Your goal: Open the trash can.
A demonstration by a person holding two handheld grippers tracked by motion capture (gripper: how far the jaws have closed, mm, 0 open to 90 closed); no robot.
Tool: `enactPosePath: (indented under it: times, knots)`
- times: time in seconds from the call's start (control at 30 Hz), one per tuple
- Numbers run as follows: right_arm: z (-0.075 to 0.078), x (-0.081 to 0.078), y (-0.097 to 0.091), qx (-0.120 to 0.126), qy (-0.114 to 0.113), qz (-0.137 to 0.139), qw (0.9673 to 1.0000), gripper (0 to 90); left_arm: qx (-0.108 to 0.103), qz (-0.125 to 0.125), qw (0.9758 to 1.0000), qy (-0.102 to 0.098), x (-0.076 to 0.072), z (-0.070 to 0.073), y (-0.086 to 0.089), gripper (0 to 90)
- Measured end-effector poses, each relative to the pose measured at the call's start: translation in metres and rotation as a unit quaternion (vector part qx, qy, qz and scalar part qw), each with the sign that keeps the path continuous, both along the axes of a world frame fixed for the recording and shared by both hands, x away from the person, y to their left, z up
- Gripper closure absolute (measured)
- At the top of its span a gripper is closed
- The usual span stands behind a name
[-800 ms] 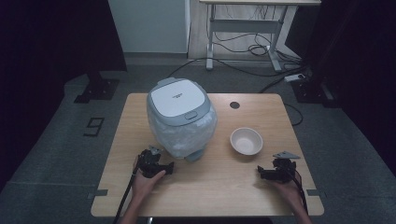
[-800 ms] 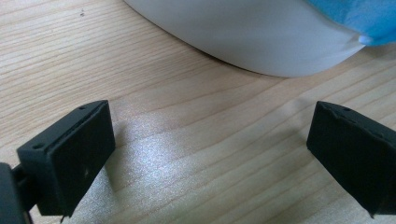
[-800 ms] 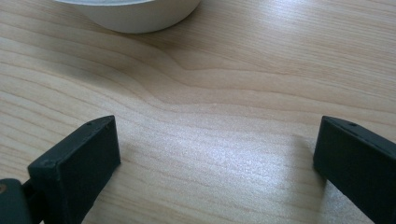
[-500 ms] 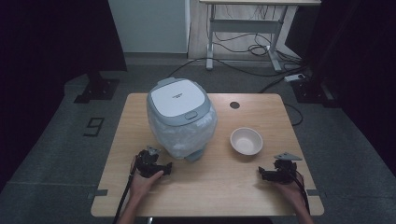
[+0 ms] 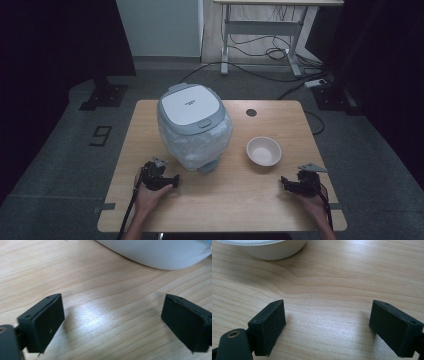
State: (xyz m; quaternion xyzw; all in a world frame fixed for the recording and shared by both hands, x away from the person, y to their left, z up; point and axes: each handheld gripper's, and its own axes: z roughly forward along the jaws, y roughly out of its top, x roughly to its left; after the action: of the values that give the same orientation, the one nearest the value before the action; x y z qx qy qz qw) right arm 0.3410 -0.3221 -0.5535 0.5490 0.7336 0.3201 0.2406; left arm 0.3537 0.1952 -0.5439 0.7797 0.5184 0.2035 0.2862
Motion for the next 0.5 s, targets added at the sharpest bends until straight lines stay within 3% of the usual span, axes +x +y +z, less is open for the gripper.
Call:
enactPosePath:
  times: [0.07,0.23,0.33,0.37,0.43,0.47,0.5]
  knots:
    - [0.0,-0.001,0.0,0.0,0.0,-0.002,1.0,13.2,-0.009,0.007,0.9997,-0.021,-0.004,0.005,0.005,11.9]
    - [0.0,-0.001,0.0,0.001,0.0,-0.003,1.0,13.4,-0.035,0.012,0.9987,-0.035,-0.008,0.011,0.012,15.3]
    - [0.0,-0.002,0.0,0.001,-0.001,-0.005,1.0,13.7,-0.049,0.017,0.9974,-0.051,-0.012,0.018,0.016,22.3]
    - [0.0,-0.002,0.0,0.001,-0.001,-0.006,1.0,13.8,-0.062,0.02,0.996,-0.062,-0.016,0.024,0.02,24.4]
    - [0.0,-0.003,0.0,0.001,-0.001,-0.007,1.0,13.8,-0.07,0.02,0.9951,-0.067,-0.017,0.027,0.021,27.3]
    - [0.0,-0.003,0.0,0.002,-0.001,-0.007,1.0,13.9,-0.078,0.018,0.9943,-0.071,-0.018,0.03,0.022,32.8]
    - [0.0,-0.003,0.0,0.001,-0.001,-0.007,1.0,13.9,-0.09,0.02,0.9924,-0.081,-0.021,0.036,0.024,34.5]
